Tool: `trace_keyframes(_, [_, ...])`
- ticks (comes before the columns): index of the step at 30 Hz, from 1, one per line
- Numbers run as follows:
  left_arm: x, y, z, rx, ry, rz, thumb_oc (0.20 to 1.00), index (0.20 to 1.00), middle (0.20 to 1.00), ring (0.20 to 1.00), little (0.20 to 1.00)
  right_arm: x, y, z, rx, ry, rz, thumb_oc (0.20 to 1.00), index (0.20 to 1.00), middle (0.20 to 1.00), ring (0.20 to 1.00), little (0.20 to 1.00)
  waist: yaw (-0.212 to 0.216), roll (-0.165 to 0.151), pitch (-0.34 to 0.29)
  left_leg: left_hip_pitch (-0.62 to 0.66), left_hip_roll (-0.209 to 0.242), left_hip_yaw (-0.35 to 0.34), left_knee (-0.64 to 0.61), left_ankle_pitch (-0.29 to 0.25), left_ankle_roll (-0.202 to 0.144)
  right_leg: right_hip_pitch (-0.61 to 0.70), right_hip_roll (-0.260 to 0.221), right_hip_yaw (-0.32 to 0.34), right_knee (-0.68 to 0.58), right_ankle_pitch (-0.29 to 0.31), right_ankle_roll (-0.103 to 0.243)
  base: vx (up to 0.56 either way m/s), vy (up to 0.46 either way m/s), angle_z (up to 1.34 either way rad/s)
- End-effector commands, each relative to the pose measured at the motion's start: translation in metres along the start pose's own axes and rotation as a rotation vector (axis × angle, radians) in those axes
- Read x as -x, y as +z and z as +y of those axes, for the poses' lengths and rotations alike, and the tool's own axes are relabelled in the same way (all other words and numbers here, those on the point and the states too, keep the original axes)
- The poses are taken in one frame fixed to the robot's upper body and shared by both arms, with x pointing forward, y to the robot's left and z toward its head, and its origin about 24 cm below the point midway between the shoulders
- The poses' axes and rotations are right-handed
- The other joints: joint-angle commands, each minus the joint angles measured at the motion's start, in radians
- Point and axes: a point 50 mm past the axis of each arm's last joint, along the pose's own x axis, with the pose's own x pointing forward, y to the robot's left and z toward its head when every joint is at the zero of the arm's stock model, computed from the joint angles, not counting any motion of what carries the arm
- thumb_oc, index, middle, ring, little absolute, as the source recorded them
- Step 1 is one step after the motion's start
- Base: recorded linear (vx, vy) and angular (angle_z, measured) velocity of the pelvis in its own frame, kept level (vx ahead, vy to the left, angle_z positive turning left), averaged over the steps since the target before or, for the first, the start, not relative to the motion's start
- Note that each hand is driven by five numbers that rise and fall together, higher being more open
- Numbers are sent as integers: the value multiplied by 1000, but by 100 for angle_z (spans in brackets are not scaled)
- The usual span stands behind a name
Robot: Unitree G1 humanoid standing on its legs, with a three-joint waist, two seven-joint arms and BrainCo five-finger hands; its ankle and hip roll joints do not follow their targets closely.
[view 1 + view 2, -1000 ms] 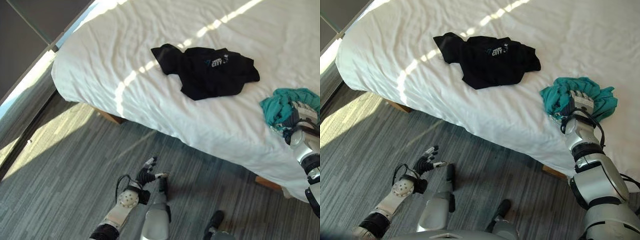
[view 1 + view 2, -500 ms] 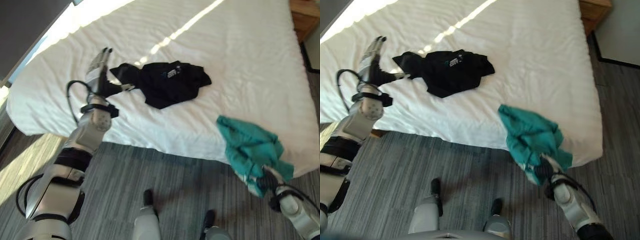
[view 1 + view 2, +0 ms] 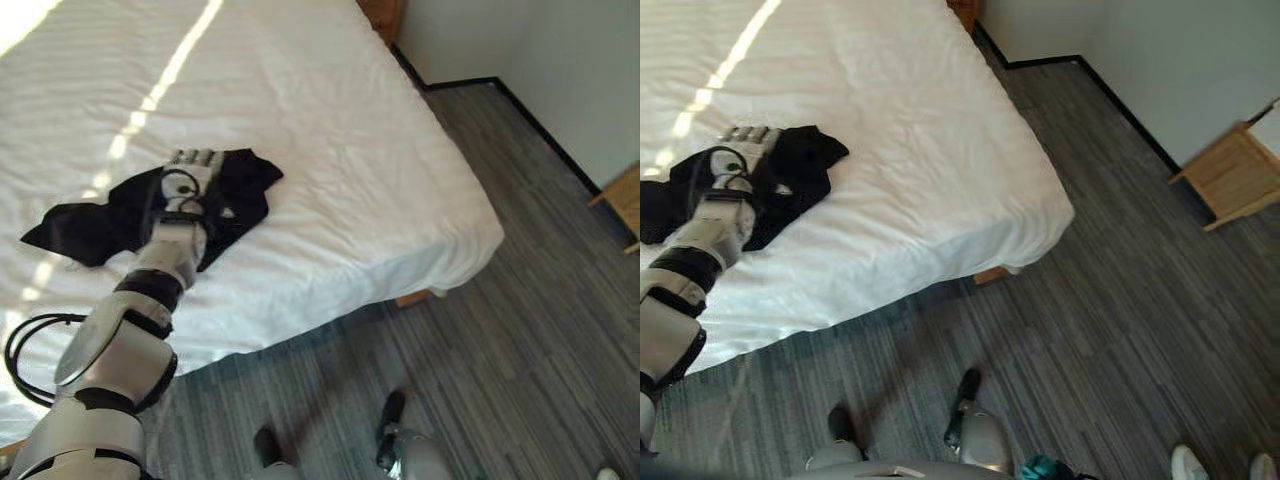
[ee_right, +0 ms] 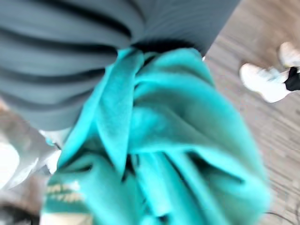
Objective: Pick up bed clothes into laundry basket.
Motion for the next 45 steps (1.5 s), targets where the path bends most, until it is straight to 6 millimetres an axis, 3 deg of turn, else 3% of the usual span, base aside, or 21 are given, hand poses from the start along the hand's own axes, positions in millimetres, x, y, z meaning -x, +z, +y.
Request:
trace_keyframes(1, [-24, -45, 61, -119, 174, 122, 1000, 1000, 1000, 1000, 1000, -6, 15, -45, -37, -141, -60, 200, 200, 200, 200, 200, 46, 41, 103, -46, 58, -61, 0, 11, -18, 139, -69, 23, 47, 76, 146, -38, 45, -9])
trace_keyframes(7, [-20, -50, 54, -14, 196, 160, 1000, 1000, 1000, 1000, 1000, -6, 31, -60, -49, -209, -133, 200, 200, 200, 200, 200, 47, 21, 163, -119, 70, -84, 0, 42, -30, 103, -72, 6, 10, 96, 146, -69, 22, 10])
trace_keyframes(14, [-23, 3, 42, 485, 189, 132, 1000, 1000, 1000, 1000, 1000, -3, 50, -77, -61, -304, -215, 200, 200, 200, 200, 200, -8, 37, 205, -256, 100, -127, 0, 75, -58, 0, -99, 51, -28, 134, 146, -54, -19, 26])
trace_keyframes(15, [-25, 31, 44, 603, 174, 72, 200, 200, 200, 200, 200, -3, 52, -76, -72, -302, -222, 200, 200, 200, 200, 200, -27, 45, 205, -258, 89, -129, 0, 72, -55, -9, -108, 74, -27, 134, 146, 4, 25, 16])
trace_keyframes(19, [-28, 70, 61, 705, 185, -52, 200, 200, 200, 200, 200, 0, 41, -118, -94, -371, -176, 200, 200, 200, 200, 200, -39, 47, 199, -235, 81, -115, 0, 67, -47, 4, -112, 69, -5, 119, 146, -1, 6, 8])
trace_keyframes(20, [-29, 99, 89, 732, 253, -172, 200, 200, 200, 200, 200, 5, 36, -130, -80, -389, -180, 200, 200, 200, 200, 200, -41, 46, 188, -215, 70, -97, 0, 58, -33, 15, -112, 54, 44, 77, 146, -17, 4, 7])
trace_keyframes(21, [-29, 99, 90, 732, 253, -173, 200, 200, 200, 200, 200, 5, 35, -131, -81, -390, -179, 200, 200, 200, 200, 200, -39, 46, 190, -213, 70, -96, 0, 57, -33, 15, -114, 56, 47, 74, 146, -50, 28, -1])
trace_keyframes(22, [-28, 128, 139, 756, 383, -322, 200, 200, 200, 200, 200, 10, 41, -155, -70, -431, -202, 200, 200, 200, 200, 200, -34, 49, 180, -184, 70, -59, 0, 53, -20, 31, -115, 25, 112, 38, 146, -37, 25, -7])
trace_keyframes(24, [-27, 133, 161, 762, 435, -371, 200, 200, 200, 200, 200, 13, 42, -167, -70, -457, -209, 200, 200, 200, 200, 200, -27, 53, 179, -169, 69, -39, 0, 57, -15, 43, -115, 14, 135, 25, 146, -62, 55, -22])
trace_keyframes(27, [-15, 144, 253, 935, 673, -518, 200, 200, 200, 200, 200, 19, 52, -197, -51, -503, -208, 200, 200, 200, 200, 200, 26, 54, 133, -106, 91, 55, 13, 55, -16, 136, -130, -73, 161, 5, 146, -48, -4, -63])
trace_keyframes(31, [11, 160, 300, 1268, 735, -661, 200, 200, 200, 200, 200, 25, 74, -211, -71, -522, -282, 200, 200, 200, 200, 200, 58, 41, 76, -28, 148, 207, 23, 104, -26, 200, -137, -194, 151, -16, 146, -79, -61, -90])
trace_keyframes(33, [22, 172, 294, 1411, 687, -712, 200, 200, 200, 200, 200, 39, 92, -233, -107, -596, -372, 200, 200, 200, 200, 200, 38, 33, 55, 19, 174, 262, 22, 123, -42, 194, -112, -200, 137, -42, 146, 33, -113, -138])
trace_keyframes(36, [32, 203, 248, 1614, 484, -681, 200, 200, 200, 200, 200, 87, 120, -285, -85, -786, -540, 200, 200, 200, 200, 200, 3, 54, 36, 89, 189, 314, 28, 147, -61, 218, -65, -173, 71, -99, 125, 7, -111, -159])
trace_keyframes(38, [48, 233, 195, 1700, 251, -638, 200, 200, 200, 200, 200, 142, 160, -329, -2, -985, -699, 200, 200, 200, 200, 200, -1, 105, 37, 130, 209, 319, 75, 165, -82, 230, -37, -158, 53, -133, 99, 57, -77, -120])
trace_keyframes(39, [47, 232, 194, 1701, 257, -628, 200, 200, 200, 200, 200, 142, 163, -330, 8, -985, -698, 200, 200, 200, 200, 200, -2, 113, 41, 137, 217, 325, 81, 162, -86, 235, -30, -152, 51, -135, 96, 132, -145, -142])
trace_keyframes(40, [52, 242, 175, 1658, 184, -619, 200, 200, 200, 200, 200, 164, 187, -346, 32, -1060, -761, 200, 200, 200, 200, 200, 13, 135, 48, 139, 231, 309, 151, 163, -102, 250, -8, -138, 31, -156, 81, 192, -197, -170])
trace_keyframes(41, [58, 244, 155, 1687, 118, -593, 200, 200, 200, 200, 200, 207, 237, -360, 95, -1186, -902, 200, 200, 200, 200, 200, 64, 148, 83, 91, 233, 193, 301, 179, -107, 276, 19, -106, 3, -187, 58, 200, -340, -202])
trace_keyframes(42, [61, 246, 141, 1684, 79, -567, 200, 200, 200, 200, 200, 235, 264, -366, 123, -1266, -970, 200, 200, 200, 200, 200, 100, 138, 117, 22, 173, 66, 396, 133, -79, 288, 27, -63, -1, -194, 29, 114, -249, -221])
trace_keyframes(43, [60, 244, 142, 1684, 85, -564, 200, 200, 200, 200, 200, 237, 266, -366, 125, -1267, -974, 200, 200, 200, 200, 200, 93, 139, 118, 14, 175, 61, 406, 128, -78, 287, 27, -66, 0, -194, 29, 64, -348, -261])
trace_keyframes(44, [71, 252, 123, 1663, 31, -554, 200, 200, 200, 200, 200, 270, 294, -375, 87, -1359, -1058, 200, 200, 200, 200, 200, 154, 120, 161, -96, 114, -79, 482, 55, -52, 303, 27, 9, -6, -209, 14, 100, -284, -184])
trace_keyframes(45, [73, 253, 111, 1622, 13, -530, 200, 200, 200, 200, 200, 290, 306, -382, 47, -1409, -1085, 200, 200, 200, 200, 200, 171, 123, 172, -151, 112, -90, 499, 54, -52, 312, 33, 21, -15, -220, 12, 94, -284, -169])
